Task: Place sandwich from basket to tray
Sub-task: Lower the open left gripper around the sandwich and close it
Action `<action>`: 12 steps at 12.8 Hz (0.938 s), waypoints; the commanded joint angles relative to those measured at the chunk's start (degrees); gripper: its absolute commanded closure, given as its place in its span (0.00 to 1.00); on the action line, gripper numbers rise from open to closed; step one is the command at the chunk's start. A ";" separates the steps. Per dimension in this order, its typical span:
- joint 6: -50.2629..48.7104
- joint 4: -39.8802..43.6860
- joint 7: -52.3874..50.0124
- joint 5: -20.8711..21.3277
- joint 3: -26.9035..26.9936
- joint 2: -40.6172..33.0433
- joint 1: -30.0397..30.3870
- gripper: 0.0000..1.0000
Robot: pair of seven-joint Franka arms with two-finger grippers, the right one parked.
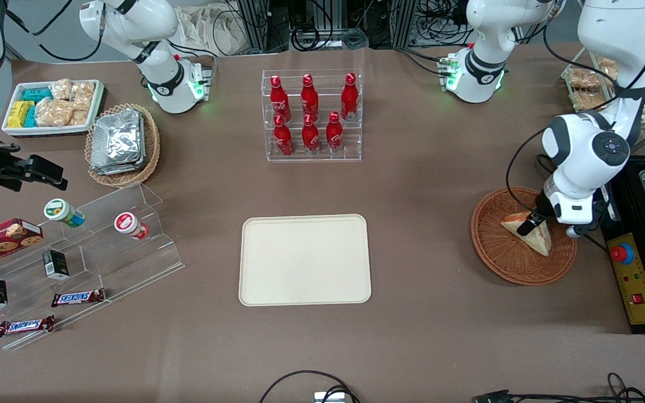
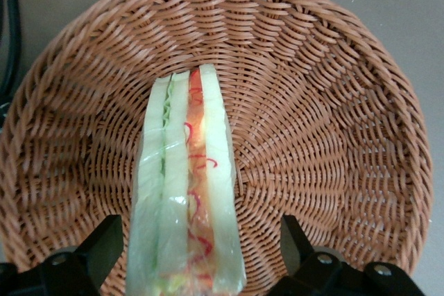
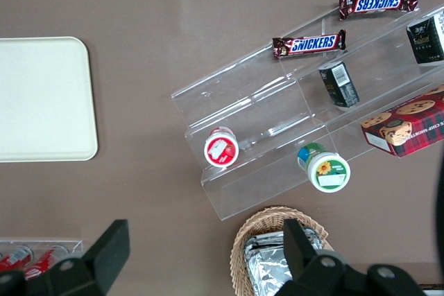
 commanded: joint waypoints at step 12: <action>-12.16 0.56 16.54 0.83 -0.19 -9.93 0.09 0.72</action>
